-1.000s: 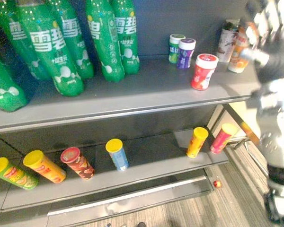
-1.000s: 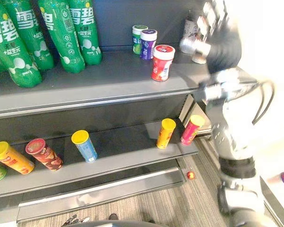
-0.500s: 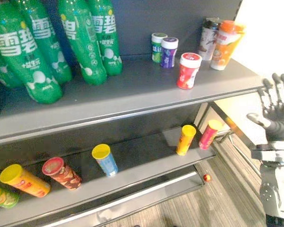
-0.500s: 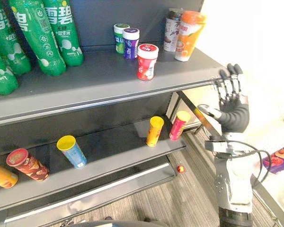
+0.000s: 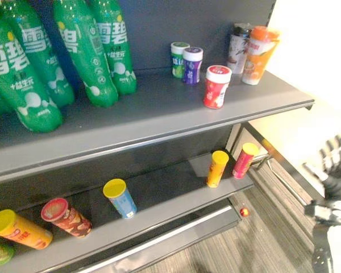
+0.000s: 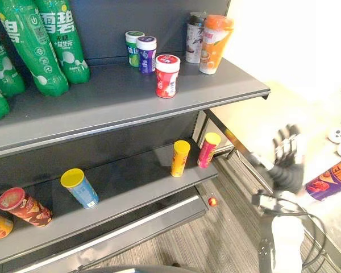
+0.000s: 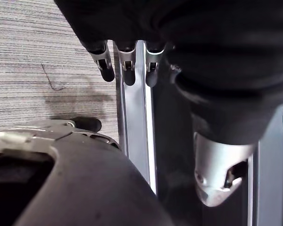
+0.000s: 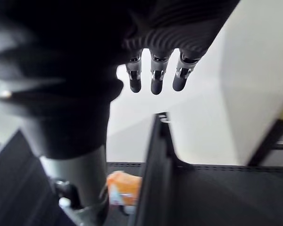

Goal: Put the gum and the chips on the shelf.

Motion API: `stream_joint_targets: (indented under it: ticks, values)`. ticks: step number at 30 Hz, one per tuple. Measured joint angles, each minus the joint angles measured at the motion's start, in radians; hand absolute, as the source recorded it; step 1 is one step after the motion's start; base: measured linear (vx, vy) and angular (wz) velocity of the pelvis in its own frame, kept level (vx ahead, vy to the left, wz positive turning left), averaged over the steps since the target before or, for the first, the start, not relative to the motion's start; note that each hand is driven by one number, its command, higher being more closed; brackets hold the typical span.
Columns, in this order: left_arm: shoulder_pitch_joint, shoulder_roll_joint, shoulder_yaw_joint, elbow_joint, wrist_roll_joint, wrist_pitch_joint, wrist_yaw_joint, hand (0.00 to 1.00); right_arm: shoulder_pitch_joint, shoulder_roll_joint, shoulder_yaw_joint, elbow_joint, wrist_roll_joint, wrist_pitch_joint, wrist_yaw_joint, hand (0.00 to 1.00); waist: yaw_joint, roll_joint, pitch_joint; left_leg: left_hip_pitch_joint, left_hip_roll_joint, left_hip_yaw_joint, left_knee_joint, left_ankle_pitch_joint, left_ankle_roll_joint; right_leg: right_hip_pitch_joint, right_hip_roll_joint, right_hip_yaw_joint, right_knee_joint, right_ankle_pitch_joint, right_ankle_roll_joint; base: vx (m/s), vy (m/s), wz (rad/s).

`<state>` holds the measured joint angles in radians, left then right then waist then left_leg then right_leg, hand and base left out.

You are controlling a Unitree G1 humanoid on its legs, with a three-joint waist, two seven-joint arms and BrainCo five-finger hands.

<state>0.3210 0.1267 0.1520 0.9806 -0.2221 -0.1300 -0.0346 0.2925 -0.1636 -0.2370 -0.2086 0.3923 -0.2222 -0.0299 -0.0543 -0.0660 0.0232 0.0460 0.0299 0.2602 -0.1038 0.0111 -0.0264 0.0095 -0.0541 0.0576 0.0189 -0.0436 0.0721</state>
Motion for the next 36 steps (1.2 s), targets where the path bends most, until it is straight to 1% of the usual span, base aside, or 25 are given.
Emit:
stream_joint_targets:
  ticks: [1,4,5,6,7,8,9,10,12,13,14,15,16,18,20,21,24,25,26,27,31,32,34,35,36]
  values:
    - [0.000,-0.003,0.004,0.000,-0.001,0.000,0.004,0.00,0.038,0.026,0.054,0.091,0.000,0.021,0.021,0.00,0.001,0.002,-0.001,0.003,0.000,0.001,0.000,-0.006,0.004,0.003,-0.001,-0.001,0.000,-0.004,-0.006,0.01,0.004,-0.04]
    - [-0.001,-0.009,0.004,0.000,-0.003,0.002,0.023,0.00,0.079,0.074,0.124,0.255,-0.009,0.058,0.052,0.00,0.002,0.010,0.000,0.010,-0.002,0.001,0.000,-0.012,0.006,0.015,-0.004,-0.007,-0.004,-0.011,-0.003,0.02,0.006,0.03]
    - [-0.001,-0.013,0.004,0.000,-0.007,0.004,0.031,0.00,0.085,0.086,0.137,0.316,-0.039,0.069,0.067,0.00,0.003,0.016,-0.002,0.010,-0.004,0.001,0.000,-0.014,0.006,0.016,-0.007,-0.010,-0.004,-0.013,-0.002,0.03,0.016,0.06]
    - [-0.002,-0.014,0.004,0.000,-0.012,0.008,0.031,0.00,0.084,0.089,0.142,0.350,-0.040,0.079,0.070,0.00,0.003,0.018,-0.002,0.010,-0.006,0.000,0.000,-0.015,0.007,0.016,-0.009,-0.013,-0.004,-0.014,-0.002,0.04,0.019,0.10]
    - [-0.005,-0.016,0.004,0.000,-0.012,0.010,0.032,0.00,0.082,0.094,0.147,0.420,-0.041,0.090,0.073,0.00,0.005,0.020,-0.002,0.010,-0.008,-0.003,0.000,-0.016,0.007,0.019,-0.013,-0.020,-0.005,-0.015,-0.002,0.05,0.018,0.16]
    - [-0.007,-0.016,0.005,0.000,-0.014,0.011,0.032,0.00,0.081,0.101,0.147,0.494,-0.043,0.090,0.072,0.00,0.006,0.020,-0.002,0.010,-0.011,-0.012,0.000,-0.017,0.007,0.024,-0.016,-0.029,-0.004,-0.016,-0.003,0.05,0.016,0.20]
    - [-0.007,-0.016,0.005,0.000,-0.018,0.011,0.033,0.00,0.079,0.104,0.147,0.528,-0.044,0.090,0.069,0.00,0.007,0.019,-0.002,0.011,-0.012,-0.018,0.000,-0.017,0.008,0.028,-0.018,-0.036,-0.005,-0.017,-0.001,0.06,0.012,0.31]
    - [-0.009,-0.017,0.005,0.000,-0.045,0.015,0.036,0.00,0.074,0.110,0.146,0.614,-0.076,0.093,0.040,0.00,0.007,0.019,-0.002,0.011,-0.017,-0.034,0.000,-0.016,0.005,0.036,-0.023,-0.052,-0.005,-0.020,0.006,0.06,0.006,0.28]
    - [-0.013,-0.019,0.010,0.002,-0.050,0.017,0.039,0.00,0.055,0.115,0.137,0.701,-0.081,0.102,0.008,0.00,0.015,0.019,-0.002,0.011,-0.020,-0.044,0.000,-0.016,0.004,0.039,-0.026,-0.061,-0.005,-0.022,0.009,0.06,0.004,0.23]
    - [-0.019,-0.022,0.012,0.007,-0.051,0.017,0.041,0.00,0.040,0.121,0.122,0.762,-0.092,0.104,-0.022,0.00,0.018,0.021,0.000,0.012,-0.023,-0.054,0.000,-0.016,0.005,0.048,-0.029,-0.073,-0.008,-0.023,0.011,0.05,0.002,0.19]
    - [-0.020,-0.023,0.012,0.007,-0.052,0.017,0.044,0.00,0.034,0.124,0.115,0.788,-0.103,0.105,-0.036,0.00,0.022,0.025,0.002,0.013,-0.025,-0.058,0.000,-0.017,0.004,0.051,-0.031,-0.078,-0.010,-0.024,0.012,0.06,0.000,0.18]
    - [-0.023,-0.025,0.012,0.007,-0.059,0.014,0.052,0.00,0.022,0.124,0.106,0.838,-0.110,0.108,-0.061,0.00,0.031,0.025,0.002,0.015,-0.027,-0.060,0.000,-0.017,0.005,0.055,-0.032,-0.081,-0.013,-0.025,0.013,0.06,-0.005,0.14]
    - [-0.023,-0.028,0.012,0.008,-0.075,0.009,0.057,0.00,0.004,0.126,0.090,0.889,-0.110,0.108,-0.087,0.00,0.032,0.024,0.007,0.022,-0.029,-0.067,0.000,-0.016,0.006,0.066,-0.034,-0.087,-0.017,-0.026,0.015,0.06,-0.006,0.14]
    - [-0.024,-0.029,0.013,0.016,-0.081,0.008,0.063,0.00,-0.015,0.127,0.068,0.944,-0.109,0.107,-0.113,0.00,0.029,0.032,0.012,0.031,-0.035,-0.084,0.000,-0.014,0.009,0.083,-0.040,-0.105,-0.016,-0.034,0.018,0.03,-0.007,0.22]
    - [-0.026,-0.034,0.014,0.015,-0.086,0.006,0.069,0.00,-0.026,0.128,0.052,0.992,-0.108,0.106,-0.123,0.00,0.035,0.034,0.013,0.033,-0.036,-0.086,0.000,-0.015,0.007,0.085,-0.041,-0.107,-0.016,-0.036,0.018,0.00,-0.008,0.09]
    - [-0.028,-0.036,0.016,0.017,-0.091,0.007,0.071,0.00,-0.046,0.131,0.048,1.053,-0.108,0.106,-0.129,0.00,0.035,0.037,0.017,0.033,-0.037,-0.087,0.000,-0.017,0.005,0.085,-0.041,-0.108,-0.015,-0.036,0.018,0.00,0.000,0.00]
    - [-0.033,-0.036,0.016,0.029,-0.096,0.007,0.072,0.00,-0.052,0.138,0.046,1.120,-0.109,0.105,-0.134,0.00,0.034,0.036,0.020,0.034,-0.037,-0.094,0.000,-0.017,0.005,0.087,-0.041,-0.114,-0.015,-0.036,0.017,-0.01,-0.011,0.08]
    - [-0.042,-0.037,0.018,0.051,-0.126,0.007,0.073,0.00,-0.054,0.146,0.030,1.142,-0.108,0.100,-0.137,0.00,0.033,0.035,0.024,0.035,-0.040,-0.104,-0.001,-0.017,0.005,0.093,-0.043,-0.124,-0.015,-0.039,0.017,-0.01,-0.014,0.17]
    - [-0.043,-0.037,0.019,0.054,-0.130,0.007,0.073,0.00,-0.054,0.146,0.026,1.152,-0.108,0.095,-0.137,0.00,0.031,0.037,0.027,0.040,-0.040,-0.108,-0.001,-0.017,0.005,0.099,-0.044,-0.128,-0.016,-0.041,0.017,-0.02,-0.015,0.17]
    - [-0.046,-0.038,0.021,0.054,-0.130,0.006,0.074,0.00,-0.053,0.146,0.017,1.170,-0.108,0.087,-0.137,0.00,0.032,0.031,0.034,0.045,-0.041,-0.109,-0.001,-0.017,0.005,0.102,-0.045,-0.131,-0.013,-0.045,0.017,-0.02,-0.009,0.07]
    - [-0.046,-0.038,0.021,0.056,-0.134,0.003,0.073,0.00,-0.059,0.148,0.008,1.201,-0.108,0.079,-0.137,0.00,0.033,0.031,0.036,0.046,-0.041,-0.109,-0.001,-0.018,0.006,0.102,-0.045,-0.131,-0.013,-0.048,0.018,0.00,0.000,0.00]
    - [-0.046,-0.039,0.021,0.059,-0.158,0.002,0.072,0.00,-0.060,0.148,0.008,1.210,-0.108,0.079,-0.138,0.00,0.032,0.029,0.037,0.047,-0.043,-0.109,-0.001,-0.019,0.008,0.103,-0.046,-0.130,-0.011,-0.050,0.019,0.00,0.000,0.00]
    - [-0.048,-0.039,0.022,0.063,-0.171,-0.001,0.069,0.00,-0.061,0.148,0.008,1.220,-0.108,0.077,-0.140,0.00,0.032,0.028,0.042,0.052,-0.045,-0.109,0.000,-0.021,0.010,0.101,-0.049,-0.130,0.004,-0.058,0.021,0.02,0.004,0.00]
    - [-0.052,-0.039,0.022,0.066,-0.171,-0.004,0.068,0.00,-0.064,0.146,0.007,1.229,-0.106,0.072,-0.141,0.00,0.032,0.022,0.049,0.063,-0.049,-0.107,0.000,-0.024,0.014,0.103,-0.053,-0.127,0.021,-0.067,0.025,0.04,0.011,-0.02]
    - [-0.052,-0.039,0.021,0.066,-0.171,-0.006,0.067,0.00,-0.065,0.145,0.007,1.233,-0.105,0.069,-0.142,0.00,0.031,0.027,0.055,0.066,-0.051,-0.106,0.000,-0.025,0.016,0.101,-0.056,-0.126,0.030,-0.073,0.028,0.03,0.030,-0.04]
